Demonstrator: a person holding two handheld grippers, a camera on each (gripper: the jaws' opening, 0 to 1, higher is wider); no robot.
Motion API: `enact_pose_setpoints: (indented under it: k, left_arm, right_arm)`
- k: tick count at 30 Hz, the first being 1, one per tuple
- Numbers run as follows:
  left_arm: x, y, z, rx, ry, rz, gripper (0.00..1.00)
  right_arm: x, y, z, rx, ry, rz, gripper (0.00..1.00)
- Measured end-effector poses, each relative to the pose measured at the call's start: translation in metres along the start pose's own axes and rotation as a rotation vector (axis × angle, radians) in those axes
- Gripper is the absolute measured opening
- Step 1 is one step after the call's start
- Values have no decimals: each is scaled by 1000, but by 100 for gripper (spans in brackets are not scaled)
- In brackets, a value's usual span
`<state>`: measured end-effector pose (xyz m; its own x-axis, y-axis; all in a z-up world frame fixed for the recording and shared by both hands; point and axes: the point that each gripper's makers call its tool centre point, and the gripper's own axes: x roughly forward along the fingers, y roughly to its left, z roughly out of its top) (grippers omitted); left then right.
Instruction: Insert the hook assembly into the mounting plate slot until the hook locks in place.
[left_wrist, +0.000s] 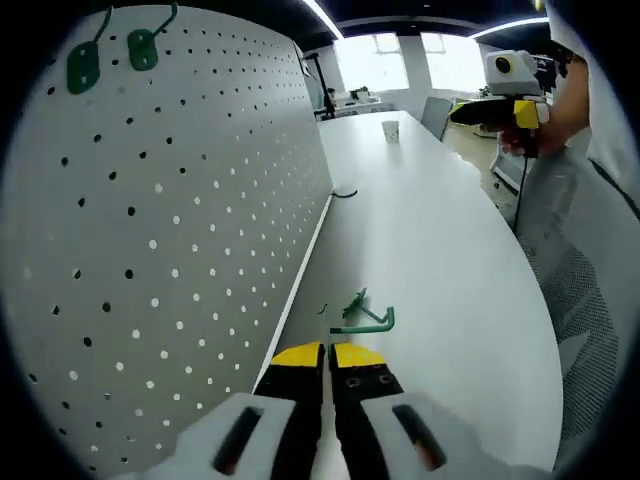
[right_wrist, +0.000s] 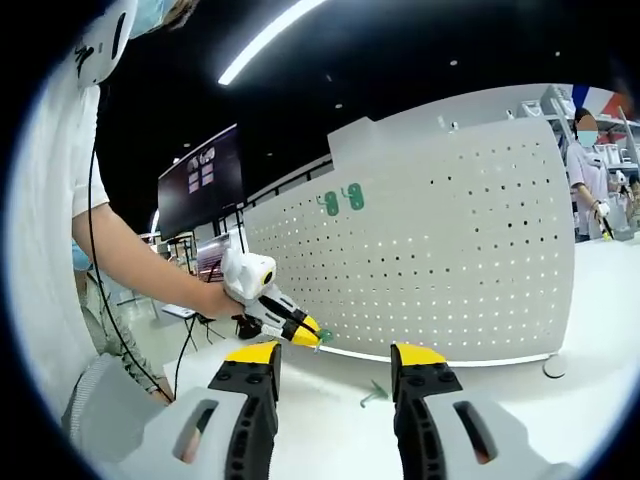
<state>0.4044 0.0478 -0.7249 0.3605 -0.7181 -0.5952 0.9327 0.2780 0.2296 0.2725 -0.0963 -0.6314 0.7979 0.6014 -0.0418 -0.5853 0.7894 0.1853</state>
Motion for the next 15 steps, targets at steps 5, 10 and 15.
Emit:
enact_pose_setpoints:
  k: [5,10,15]
  left_arm:
    - [-8,3,13,-14,-41,39,1]
    - [-17,9,20,-51,-84,86,1]
    - [-24,9,20,-78,-104,118,1]
  right_arm:
    - [0,0,2,-5,-7,1,42]
    - [1,2,3,-14,-13,3,42]
    - [0,3,4,-25,-19,2,42]
